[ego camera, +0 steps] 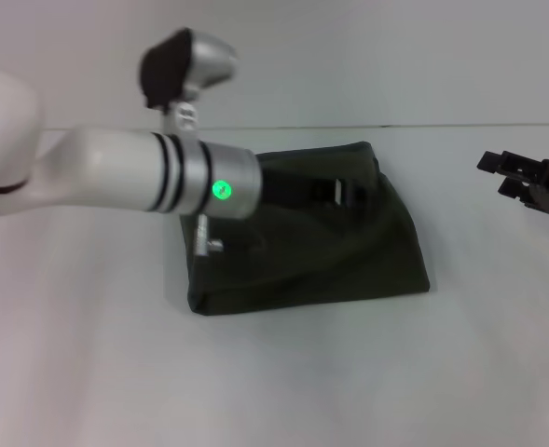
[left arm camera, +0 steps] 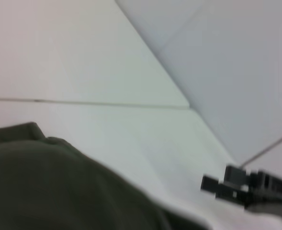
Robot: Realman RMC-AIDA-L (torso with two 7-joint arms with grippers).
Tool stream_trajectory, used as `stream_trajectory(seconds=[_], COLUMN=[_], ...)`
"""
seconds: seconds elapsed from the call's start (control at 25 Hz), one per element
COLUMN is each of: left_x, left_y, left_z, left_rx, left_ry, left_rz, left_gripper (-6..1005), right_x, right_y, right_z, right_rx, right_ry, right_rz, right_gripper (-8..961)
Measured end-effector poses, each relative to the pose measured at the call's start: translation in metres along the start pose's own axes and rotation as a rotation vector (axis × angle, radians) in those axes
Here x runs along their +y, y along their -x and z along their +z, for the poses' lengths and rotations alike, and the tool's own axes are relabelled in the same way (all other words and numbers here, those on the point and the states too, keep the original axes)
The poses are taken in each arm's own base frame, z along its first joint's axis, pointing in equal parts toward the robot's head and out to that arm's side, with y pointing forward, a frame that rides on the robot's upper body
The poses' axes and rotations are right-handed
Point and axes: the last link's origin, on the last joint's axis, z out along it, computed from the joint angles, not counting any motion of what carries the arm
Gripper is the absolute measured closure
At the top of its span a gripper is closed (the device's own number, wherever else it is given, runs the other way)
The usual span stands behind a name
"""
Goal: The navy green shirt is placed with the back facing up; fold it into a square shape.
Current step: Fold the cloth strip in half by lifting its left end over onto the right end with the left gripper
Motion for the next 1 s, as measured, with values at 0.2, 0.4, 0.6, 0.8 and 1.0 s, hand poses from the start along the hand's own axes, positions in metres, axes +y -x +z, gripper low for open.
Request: stream_trajectory(seconds=[0.2,0.4,0.6,0.8,1.0], left_x=[0.024,0.020,-0.027,-0.069,-0.086], left_y=[0.014,-0.008,-0.006,0.031,0.055], left_z=[0.015,-0.033,-0.090,-0.121,-0.139], left_rx=[-0.118,0.031,0.218,0.265,0.325], left_ry=[0.038,0.112,0.108,0.073,0.033], left_rz=[0.168,0.122,-0.154,-0.364,-0.405], left_gripper=[764,608,501,340,151], right_x=[-0.002,-0.003,-0.002,0.012,0.038], right_y=[-0.001,0.001,0.002,0.000,0.000], right_z=[0.000,-0.002,-0.003,0.005,0.032], right_rx=[0.001,0.008,0.058,0.208,0.369], right_ry=[-0.009,-0.010,-0.020,-0.003,-0.031], right_rz=[0.004,-0.005,-0.039,-0.100,-0.160], right_gripper=[193,192,193,192,192])
